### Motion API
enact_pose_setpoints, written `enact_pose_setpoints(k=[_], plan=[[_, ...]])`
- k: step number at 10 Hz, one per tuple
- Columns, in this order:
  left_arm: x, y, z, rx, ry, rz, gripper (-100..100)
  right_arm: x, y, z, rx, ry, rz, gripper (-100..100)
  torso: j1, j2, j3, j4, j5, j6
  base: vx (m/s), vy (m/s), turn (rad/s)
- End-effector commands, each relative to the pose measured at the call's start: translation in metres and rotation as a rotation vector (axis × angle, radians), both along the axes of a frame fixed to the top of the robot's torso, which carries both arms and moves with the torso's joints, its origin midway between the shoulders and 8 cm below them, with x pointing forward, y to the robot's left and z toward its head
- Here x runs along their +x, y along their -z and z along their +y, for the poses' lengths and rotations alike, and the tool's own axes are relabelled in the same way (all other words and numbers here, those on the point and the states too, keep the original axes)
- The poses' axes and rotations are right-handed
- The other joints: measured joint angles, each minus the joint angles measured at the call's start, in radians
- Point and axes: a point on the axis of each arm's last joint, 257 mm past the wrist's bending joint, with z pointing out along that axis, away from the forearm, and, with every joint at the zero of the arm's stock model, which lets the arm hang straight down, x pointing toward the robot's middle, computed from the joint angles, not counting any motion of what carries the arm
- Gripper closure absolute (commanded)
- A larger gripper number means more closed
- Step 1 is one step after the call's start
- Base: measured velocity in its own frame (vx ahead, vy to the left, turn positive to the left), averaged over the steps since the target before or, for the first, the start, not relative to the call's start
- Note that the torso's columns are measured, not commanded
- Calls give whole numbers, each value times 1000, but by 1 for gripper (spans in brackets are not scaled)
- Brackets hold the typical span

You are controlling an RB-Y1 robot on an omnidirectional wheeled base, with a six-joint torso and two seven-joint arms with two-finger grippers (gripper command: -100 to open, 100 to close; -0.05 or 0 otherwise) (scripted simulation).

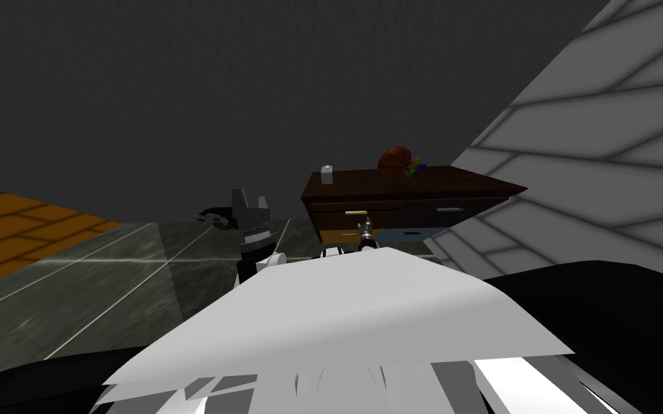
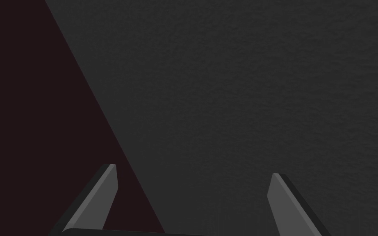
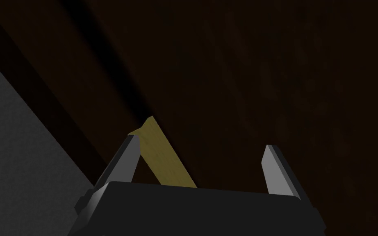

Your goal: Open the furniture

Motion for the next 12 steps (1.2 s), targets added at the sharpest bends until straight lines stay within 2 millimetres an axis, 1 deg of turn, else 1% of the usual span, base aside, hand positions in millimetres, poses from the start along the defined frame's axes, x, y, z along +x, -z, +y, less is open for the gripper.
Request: enact_pose_setpoints(k=[1,5,9,10,11,12], plan=[[0,0,0,0,0,0,0,2,-7,3,-90,-16,-16,-100,2,0,0,0,0,0,15,63,19],[0,0,0,0,0,0,0,8,-23,13,-260,-53,-62,-100,0,0,0,0,0,0,11,77,50],[0,0,0,0,0,0,0,13,-36,22,-368,-78,-103,-100,-1,0,0,0,0,0,12,75,39],[0,0,0,0,0,0,0,13,-34,21,-349,-75,-95,-100,-1,1,0,0,0,0,1,28,7],[0,0,0,0,0,0,0,22,-41,19,-355,-79,-98,-100,-2,1,0,0,0,0,42,2,-37],[0,0,0,0,0,0,0,17,-38,19,-353,-75,-99,-100,-3,-2,-1,0,-1,0,27,0,-7]])
